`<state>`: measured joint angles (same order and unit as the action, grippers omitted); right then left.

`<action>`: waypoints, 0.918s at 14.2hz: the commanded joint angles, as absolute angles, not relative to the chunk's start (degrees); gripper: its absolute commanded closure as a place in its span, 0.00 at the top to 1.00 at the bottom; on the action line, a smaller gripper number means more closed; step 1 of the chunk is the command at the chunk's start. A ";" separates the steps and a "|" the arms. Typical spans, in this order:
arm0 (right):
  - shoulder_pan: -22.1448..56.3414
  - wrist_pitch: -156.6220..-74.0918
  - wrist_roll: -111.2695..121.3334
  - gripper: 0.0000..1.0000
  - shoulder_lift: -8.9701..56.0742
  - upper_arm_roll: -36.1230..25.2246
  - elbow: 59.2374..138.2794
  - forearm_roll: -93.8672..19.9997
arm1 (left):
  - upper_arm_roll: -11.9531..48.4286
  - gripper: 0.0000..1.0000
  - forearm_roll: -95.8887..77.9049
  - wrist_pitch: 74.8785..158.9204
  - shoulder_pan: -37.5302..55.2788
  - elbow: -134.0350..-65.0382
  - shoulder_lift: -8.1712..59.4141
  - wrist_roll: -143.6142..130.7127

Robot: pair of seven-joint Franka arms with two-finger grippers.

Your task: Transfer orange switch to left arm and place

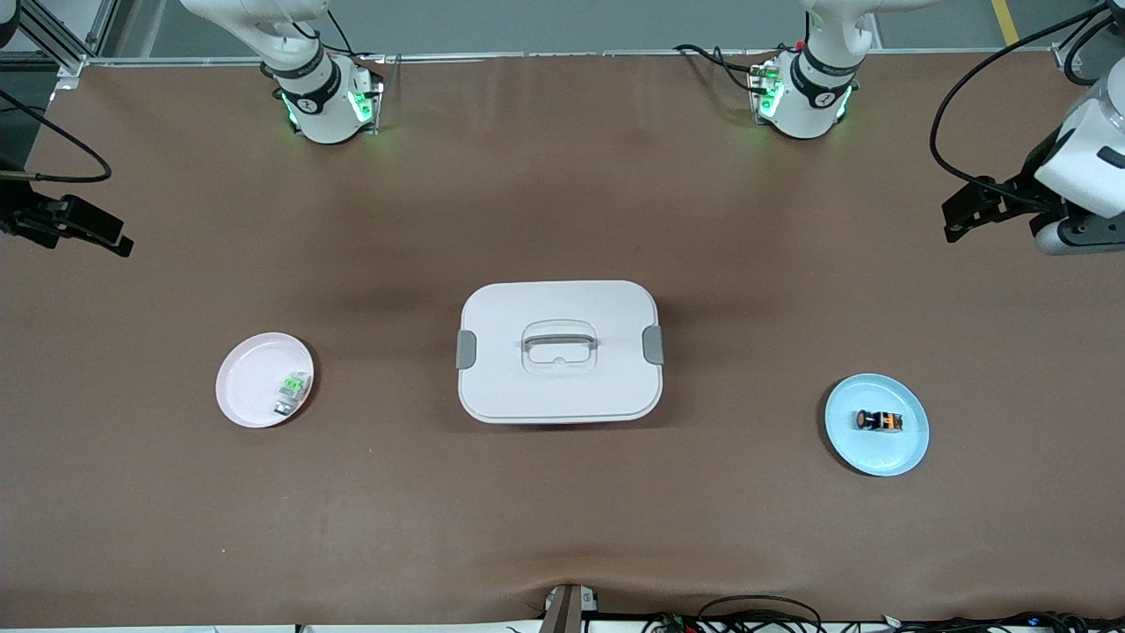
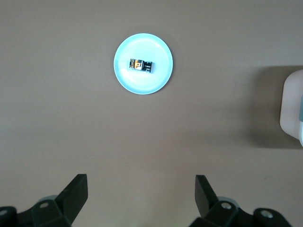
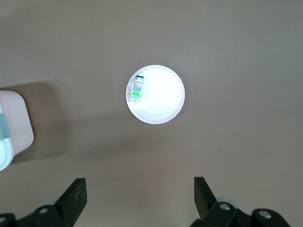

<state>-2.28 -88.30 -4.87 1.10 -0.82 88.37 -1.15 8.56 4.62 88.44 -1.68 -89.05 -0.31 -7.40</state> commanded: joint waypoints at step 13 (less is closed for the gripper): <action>-3.08 -89.03 0.79 1.00 -0.26 -0.35 89.91 -1.32 | 7.82 1.00 0.44 85.96 -3.42 -88.77 -2.55 -2.37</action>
